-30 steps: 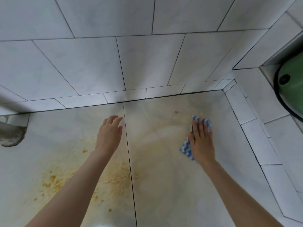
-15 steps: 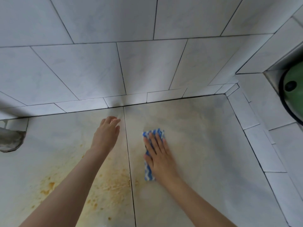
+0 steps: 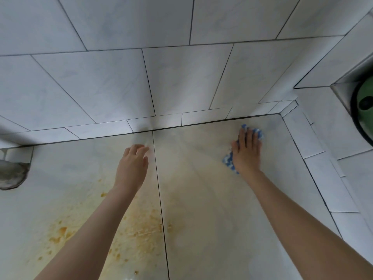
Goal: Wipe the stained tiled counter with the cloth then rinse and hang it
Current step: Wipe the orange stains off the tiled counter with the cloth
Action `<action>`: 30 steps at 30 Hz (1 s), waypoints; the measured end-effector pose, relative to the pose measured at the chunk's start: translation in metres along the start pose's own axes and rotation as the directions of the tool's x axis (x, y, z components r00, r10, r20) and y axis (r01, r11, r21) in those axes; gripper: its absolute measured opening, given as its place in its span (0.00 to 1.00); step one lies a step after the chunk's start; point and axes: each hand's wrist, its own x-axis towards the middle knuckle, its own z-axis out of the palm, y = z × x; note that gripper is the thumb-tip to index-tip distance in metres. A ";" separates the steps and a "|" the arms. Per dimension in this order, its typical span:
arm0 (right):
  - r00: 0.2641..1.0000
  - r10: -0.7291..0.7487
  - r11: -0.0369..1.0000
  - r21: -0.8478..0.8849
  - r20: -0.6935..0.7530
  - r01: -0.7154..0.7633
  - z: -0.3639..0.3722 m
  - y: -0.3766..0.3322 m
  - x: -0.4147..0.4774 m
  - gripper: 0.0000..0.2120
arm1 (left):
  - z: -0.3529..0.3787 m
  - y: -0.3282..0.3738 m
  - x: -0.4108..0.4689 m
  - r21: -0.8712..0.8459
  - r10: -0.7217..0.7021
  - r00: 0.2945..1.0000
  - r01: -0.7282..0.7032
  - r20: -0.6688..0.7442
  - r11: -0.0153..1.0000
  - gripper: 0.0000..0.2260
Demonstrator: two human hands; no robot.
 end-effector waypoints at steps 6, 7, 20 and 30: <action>0.939 -0.300 0.946 0.075 -0.170 0.315 0.003 -0.092 -0.030 0.27 | -0.004 -0.001 0.000 0.012 -0.012 0.999 0.012 0.048 1.000 0.16; 0.939 -0.314 0.941 0.086 -0.142 0.327 0.006 -0.097 -0.042 0.27 | -0.004 -0.001 0.000 0.010 -0.013 0.999 0.013 0.049 1.000 0.16; 0.985 -0.168 0.984 -0.067 -0.024 0.167 0.015 0.059 -0.011 0.29 | 0.000 0.001 -0.001 -0.017 -0.025 1.000 0.025 0.000 1.000 0.14; 0.971 -0.219 0.963 0.138 -0.097 0.231 -0.003 -0.068 0.010 0.29 | 0.000 0.000 -0.001 -0.029 -0.028 1.000 0.027 -0.010 0.999 0.14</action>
